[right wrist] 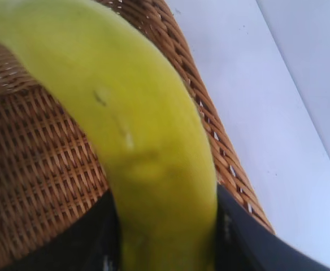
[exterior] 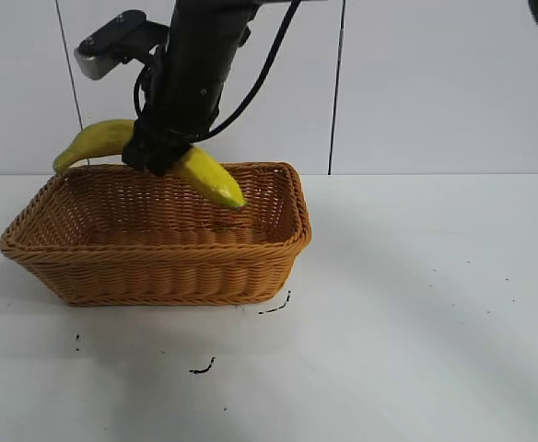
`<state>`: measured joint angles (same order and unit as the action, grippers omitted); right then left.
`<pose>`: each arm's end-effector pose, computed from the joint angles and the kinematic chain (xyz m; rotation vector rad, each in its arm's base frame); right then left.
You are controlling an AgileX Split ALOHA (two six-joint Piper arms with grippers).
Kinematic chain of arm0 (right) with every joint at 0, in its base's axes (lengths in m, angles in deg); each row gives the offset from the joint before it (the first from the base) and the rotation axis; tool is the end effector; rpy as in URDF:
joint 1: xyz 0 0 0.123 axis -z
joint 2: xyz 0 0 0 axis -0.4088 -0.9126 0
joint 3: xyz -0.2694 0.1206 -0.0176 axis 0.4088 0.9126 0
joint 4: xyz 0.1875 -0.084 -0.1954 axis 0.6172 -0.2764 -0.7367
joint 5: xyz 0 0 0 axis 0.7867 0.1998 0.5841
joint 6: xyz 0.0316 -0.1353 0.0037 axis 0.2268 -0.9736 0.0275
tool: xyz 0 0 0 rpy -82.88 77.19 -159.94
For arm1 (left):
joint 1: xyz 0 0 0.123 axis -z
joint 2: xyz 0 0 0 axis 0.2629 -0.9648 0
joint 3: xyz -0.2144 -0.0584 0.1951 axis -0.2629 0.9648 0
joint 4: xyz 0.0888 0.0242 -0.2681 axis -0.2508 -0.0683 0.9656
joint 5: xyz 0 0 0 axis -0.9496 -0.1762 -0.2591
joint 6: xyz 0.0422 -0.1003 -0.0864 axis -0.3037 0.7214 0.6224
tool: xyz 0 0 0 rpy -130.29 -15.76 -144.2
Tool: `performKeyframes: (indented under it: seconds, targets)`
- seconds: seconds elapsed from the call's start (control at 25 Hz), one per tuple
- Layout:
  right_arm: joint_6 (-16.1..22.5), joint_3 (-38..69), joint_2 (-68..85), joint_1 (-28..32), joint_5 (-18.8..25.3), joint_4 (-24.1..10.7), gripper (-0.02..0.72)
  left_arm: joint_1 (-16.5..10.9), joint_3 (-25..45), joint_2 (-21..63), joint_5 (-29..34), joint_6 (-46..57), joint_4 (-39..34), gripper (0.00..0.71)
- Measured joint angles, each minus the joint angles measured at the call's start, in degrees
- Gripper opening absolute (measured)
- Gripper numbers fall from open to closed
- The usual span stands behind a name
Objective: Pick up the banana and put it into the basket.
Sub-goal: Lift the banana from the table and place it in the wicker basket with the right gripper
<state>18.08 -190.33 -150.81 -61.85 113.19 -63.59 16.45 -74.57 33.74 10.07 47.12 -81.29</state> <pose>0.4895 0.3700 0.1500 -1.4380 2.0582 -0.0275 0.0550 -0.0099 0.2688 0.0833 2.0527 -0.0647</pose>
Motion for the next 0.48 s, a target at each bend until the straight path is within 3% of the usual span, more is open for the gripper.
performKeyframes:
  seconds: [0.48]
  targets:
    - [0.0,0.9,-3.9,1.3,-0.7,-0.5,0.298,0.0,0.0,0.0,0.0,0.0,0.0,0.69]
